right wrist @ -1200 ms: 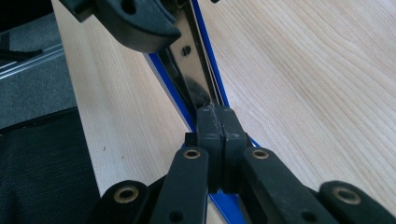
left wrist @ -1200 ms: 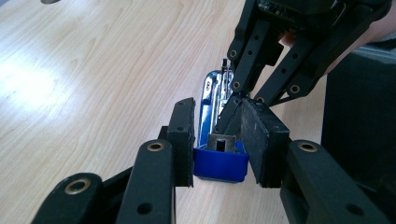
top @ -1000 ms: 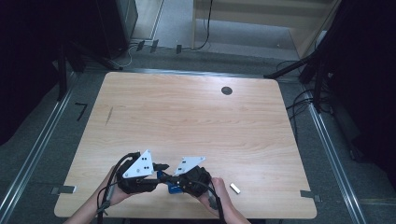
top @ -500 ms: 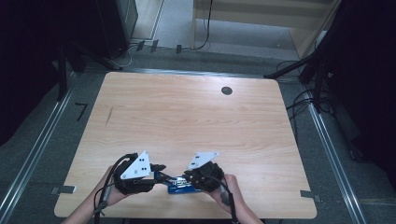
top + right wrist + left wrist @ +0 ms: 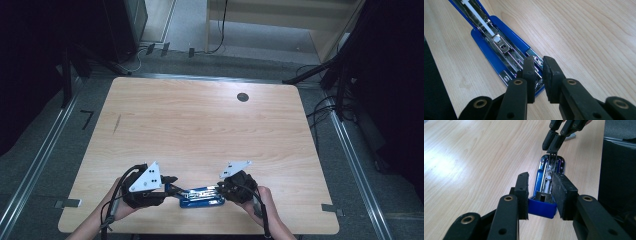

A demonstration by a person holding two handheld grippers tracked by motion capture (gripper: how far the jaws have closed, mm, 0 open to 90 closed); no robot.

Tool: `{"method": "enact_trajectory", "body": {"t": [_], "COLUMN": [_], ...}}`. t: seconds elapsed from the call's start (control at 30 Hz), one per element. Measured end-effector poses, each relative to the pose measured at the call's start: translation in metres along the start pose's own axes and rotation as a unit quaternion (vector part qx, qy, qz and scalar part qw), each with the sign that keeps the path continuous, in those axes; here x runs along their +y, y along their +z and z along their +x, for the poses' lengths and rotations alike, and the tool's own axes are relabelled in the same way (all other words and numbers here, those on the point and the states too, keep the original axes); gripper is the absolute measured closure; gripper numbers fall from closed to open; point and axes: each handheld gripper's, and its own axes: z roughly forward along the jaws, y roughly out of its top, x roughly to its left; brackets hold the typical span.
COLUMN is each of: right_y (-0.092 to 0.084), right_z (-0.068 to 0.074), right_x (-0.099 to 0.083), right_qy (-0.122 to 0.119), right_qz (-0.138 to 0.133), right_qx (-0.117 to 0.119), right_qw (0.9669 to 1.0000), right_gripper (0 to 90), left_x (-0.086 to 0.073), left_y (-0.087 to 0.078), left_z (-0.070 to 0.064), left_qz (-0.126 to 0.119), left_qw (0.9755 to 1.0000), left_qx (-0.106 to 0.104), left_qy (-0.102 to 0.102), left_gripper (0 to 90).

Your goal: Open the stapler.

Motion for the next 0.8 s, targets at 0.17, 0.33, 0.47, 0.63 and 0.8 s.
{"method": "enact_trajectory", "body": {"t": [0.17, 0.33, 0.47, 0.63, 0.8], "right_y": [0.002, 0.003, 0.003, 0.004, 0.004], "right_z": [-0.001, -0.003, -0.003, 0.000, -0.001], "right_x": [0.001, 0.000, -0.001, -0.002, -0.002], "right_qy": [0.001, 0.004, 0.007, 0.002, 0.004], "right_qz": [0.004, 0.009, 0.013, 0.010, 0.008], "right_qx": [0.007, 0.017, 0.023, 0.017, 0.017], "right_qw": [1.0000, 0.9998, 0.9996, 0.9998, 0.9998], "right_gripper": [83.0, 83.1, 83.2, 83.0, 82.9], "left_x": [-0.004, -0.009, -0.012, -0.014, -0.017], "left_y": [-0.001, -0.003, -0.003, -0.004, -0.004], "left_z": [0.001, 0.000, 0.002, 0.005, 0.007], "left_qz": [0.003, 0.009, 0.011, 0.010, 0.014], "left_qw": [1.0000, 0.9999, 0.9998, 0.9996, 0.9993], "left_qx": [-0.002, 0.001, -0.002, -0.012, -0.017], "left_qy": [-0.008, -0.012, -0.019, -0.026, -0.029], "left_gripper": [67.8, 67.9, 68.6, 69.0, 69.2]}}
